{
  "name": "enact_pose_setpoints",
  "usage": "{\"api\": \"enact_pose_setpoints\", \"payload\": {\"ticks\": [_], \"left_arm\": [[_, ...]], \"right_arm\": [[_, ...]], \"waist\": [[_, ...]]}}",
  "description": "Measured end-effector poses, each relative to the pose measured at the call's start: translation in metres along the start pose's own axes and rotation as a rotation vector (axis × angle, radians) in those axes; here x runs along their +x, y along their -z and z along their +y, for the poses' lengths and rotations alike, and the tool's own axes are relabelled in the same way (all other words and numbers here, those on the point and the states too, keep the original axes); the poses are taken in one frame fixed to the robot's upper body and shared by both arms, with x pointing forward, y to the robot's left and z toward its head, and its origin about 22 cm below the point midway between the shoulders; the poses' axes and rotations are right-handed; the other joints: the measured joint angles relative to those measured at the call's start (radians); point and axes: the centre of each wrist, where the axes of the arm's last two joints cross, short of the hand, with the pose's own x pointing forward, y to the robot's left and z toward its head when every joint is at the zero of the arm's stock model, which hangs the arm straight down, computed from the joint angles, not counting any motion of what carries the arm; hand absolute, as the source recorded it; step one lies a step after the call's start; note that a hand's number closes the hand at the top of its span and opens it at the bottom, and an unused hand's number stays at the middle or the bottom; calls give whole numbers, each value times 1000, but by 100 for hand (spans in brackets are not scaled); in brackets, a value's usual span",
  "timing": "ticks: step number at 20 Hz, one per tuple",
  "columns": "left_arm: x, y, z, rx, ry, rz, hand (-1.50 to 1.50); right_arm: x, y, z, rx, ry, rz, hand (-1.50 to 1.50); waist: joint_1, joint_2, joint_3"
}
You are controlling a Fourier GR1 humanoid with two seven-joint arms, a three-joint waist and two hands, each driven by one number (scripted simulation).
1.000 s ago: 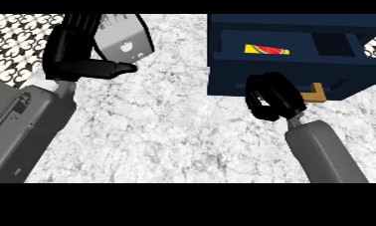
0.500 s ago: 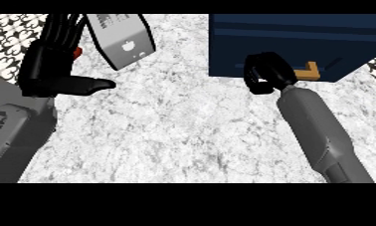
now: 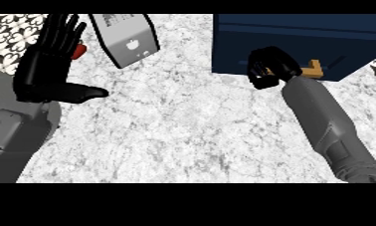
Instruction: Pick up the cup, place it into the drawer and close the drawer
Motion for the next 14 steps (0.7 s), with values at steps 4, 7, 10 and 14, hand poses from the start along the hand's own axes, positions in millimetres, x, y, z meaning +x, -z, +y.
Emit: {"api": "enact_pose_setpoints", "payload": {"ticks": [4, 7, 10, 14], "left_arm": [[-4, -2, 0, -19, -10, -4, -150], [-4, -1, -2, -31, -21, -2, -150], [-8, -5, -3, -42, -32, 6, -150], [-12, -5, -5, -46, -40, 8, -150]], "right_arm": [[-7, -3, -4, 19, 44, -29, 150], [-11, -5, -5, 17, 71, -44, 150], [-14, -7, -5, 4, 100, -54, 150], [-16, -9, -5, -17, 118, -79, 150]], "waist": [[9, 1, -1], [14, 1, -2], [19, 3, -2], [22, 6, -2]]}}
